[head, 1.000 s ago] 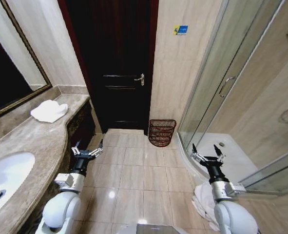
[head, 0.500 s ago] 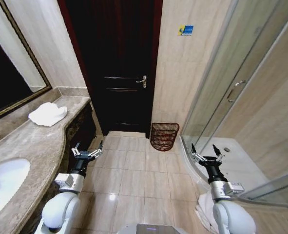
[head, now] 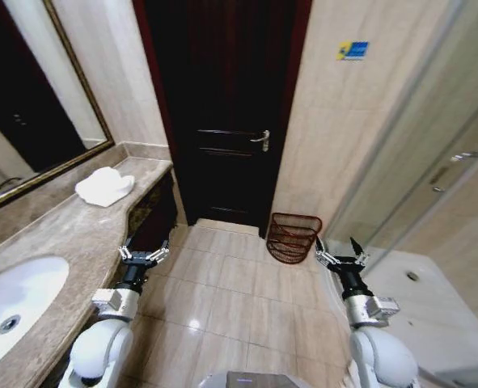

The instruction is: Discard the used towel into the hamper.

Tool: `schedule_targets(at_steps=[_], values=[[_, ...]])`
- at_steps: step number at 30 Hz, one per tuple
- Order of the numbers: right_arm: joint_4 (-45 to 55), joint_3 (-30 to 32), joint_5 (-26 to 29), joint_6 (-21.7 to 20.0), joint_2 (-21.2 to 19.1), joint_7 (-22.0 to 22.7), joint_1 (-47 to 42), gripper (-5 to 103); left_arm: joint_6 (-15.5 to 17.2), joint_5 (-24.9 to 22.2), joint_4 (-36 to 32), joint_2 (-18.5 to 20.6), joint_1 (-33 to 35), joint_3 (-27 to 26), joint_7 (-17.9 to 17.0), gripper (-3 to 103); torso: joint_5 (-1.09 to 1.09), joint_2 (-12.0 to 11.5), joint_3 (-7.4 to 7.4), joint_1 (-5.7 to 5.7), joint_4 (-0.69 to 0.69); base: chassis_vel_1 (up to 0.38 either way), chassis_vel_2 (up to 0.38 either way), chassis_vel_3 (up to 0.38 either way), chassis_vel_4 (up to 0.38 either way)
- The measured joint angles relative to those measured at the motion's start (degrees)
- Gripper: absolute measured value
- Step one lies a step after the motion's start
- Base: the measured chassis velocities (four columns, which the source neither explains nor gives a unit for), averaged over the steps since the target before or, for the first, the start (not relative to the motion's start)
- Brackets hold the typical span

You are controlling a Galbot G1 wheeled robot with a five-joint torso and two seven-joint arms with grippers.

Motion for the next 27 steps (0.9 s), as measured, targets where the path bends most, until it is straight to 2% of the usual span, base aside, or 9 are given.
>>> schedule_targets(at_steps=[10,20,27], values=[[-1.24,0.19,0.66,0.22,-0.83,-0.07,0.37,100,-1.15,1.86,0.17,-0.93,0.04,0.16,0.03,100,0.01,0.00,0.00,0.00,0.02,-0.020,0.222,0.219,-0.013],[-1.26,0.19,1.23,0.33,-1.50,-0.23,0.21,100,-3.01,2.95,-0.23,-2.19,0.69,0.32,-0.03,100,0.01,0.00,0.00,0.00,-0.01,-0.119,0.125,0.132,-0.114],[-1.30,0.15,1.36,0.55,-1.71,-0.42,0.14,100,-1.92,3.12,-1.06,-3.00,1.26,0.43,-0.09,100,0.02,0.00,0.00,0.00,-0.01,-0.132,0.125,0.129,-0.117]])
